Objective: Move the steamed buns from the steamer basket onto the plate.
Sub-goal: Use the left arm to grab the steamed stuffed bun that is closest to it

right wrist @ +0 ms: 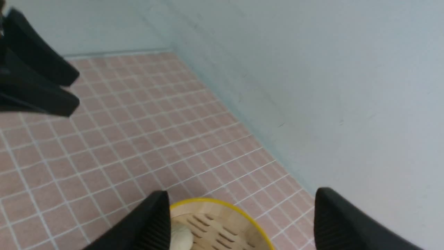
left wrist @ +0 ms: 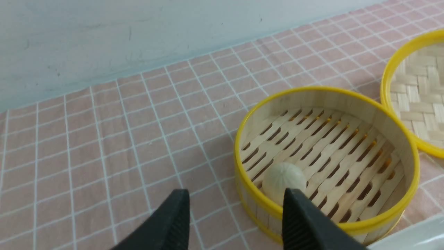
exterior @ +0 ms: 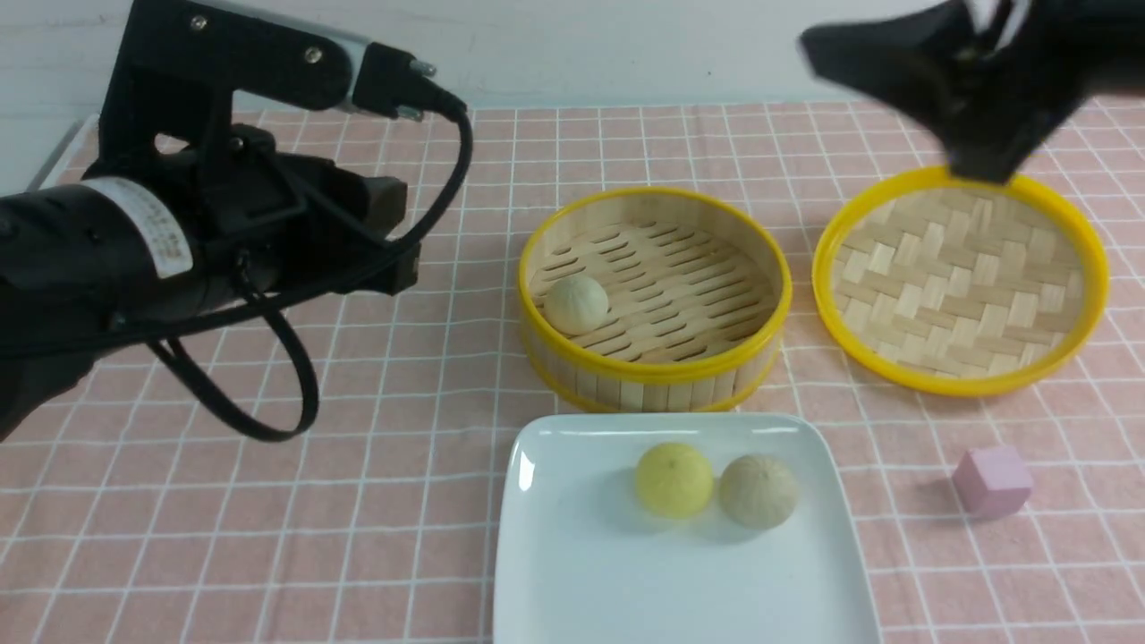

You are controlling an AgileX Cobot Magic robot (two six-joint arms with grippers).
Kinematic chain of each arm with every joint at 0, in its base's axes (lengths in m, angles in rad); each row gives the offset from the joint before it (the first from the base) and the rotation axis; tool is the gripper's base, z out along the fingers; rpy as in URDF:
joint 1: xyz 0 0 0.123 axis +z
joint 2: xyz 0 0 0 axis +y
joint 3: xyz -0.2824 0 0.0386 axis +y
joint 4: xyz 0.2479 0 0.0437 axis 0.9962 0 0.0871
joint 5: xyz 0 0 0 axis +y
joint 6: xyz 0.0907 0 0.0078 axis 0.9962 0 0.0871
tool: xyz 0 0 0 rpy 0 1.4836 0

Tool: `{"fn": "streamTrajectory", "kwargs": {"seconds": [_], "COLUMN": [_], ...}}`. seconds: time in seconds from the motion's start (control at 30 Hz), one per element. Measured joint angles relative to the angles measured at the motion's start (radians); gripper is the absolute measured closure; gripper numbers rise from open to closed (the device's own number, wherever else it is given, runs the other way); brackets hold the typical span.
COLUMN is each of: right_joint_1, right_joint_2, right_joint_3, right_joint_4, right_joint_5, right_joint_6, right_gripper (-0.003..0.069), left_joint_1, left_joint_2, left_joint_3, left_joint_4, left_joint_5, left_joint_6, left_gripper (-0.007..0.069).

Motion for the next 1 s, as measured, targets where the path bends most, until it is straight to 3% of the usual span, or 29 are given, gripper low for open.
{"fn": "streamTrajectory", "kwargs": {"seconds": [0.2, 0.27, 0.4, 0.53, 0.7, 0.83, 1.0], "right_joint_1": [-0.043, -0.047, -0.048, -0.048, -0.048, -0.048, -0.048], "right_joint_2": [-0.176, -0.248, -0.289, -0.309, -0.309, -0.309, -0.309], "right_joint_3": [0.045, 0.063, 0.068, 0.068, 0.088, 0.116, 0.152], "right_joint_4": [-0.155, -0.259, -0.351, -0.416, -0.437, -0.437, -0.437], "right_joint_5": [0.107, 0.193, 0.254, 0.292, 0.323, 0.325, 0.327], "right_joint_6": [0.181, 0.290, 0.393, 0.458, 0.462, 0.462, 0.462], "right_gripper": [0.0120, 0.0120, 0.0120, 0.0120, 0.0120, 0.0120, 0.0120], "left_joint_1": [-0.063, -0.078, -0.078, -0.078, -0.077, -0.074, -0.047], "left_joint_2": [0.121, 0.217, 0.332, 0.422, 0.509, 0.578, 0.683], "left_joint_3": [-0.077, -0.183, -0.338, -0.506, -0.664, -0.707, -0.714], "left_joint_4": [-0.005, -0.028, -0.038, -0.088, -0.306, -0.422, -0.469], "left_joint_5": [0.018, 0.117, 0.290, 0.412, 0.454, 0.489, 0.513], "left_joint_6": [0.000, 0.001, 0.022, 0.142, 0.420, 0.564, 0.662], "left_gripper": [0.0239, 0.0239, 0.0239, 0.0239, 0.0239, 0.0239, 0.0223]}}
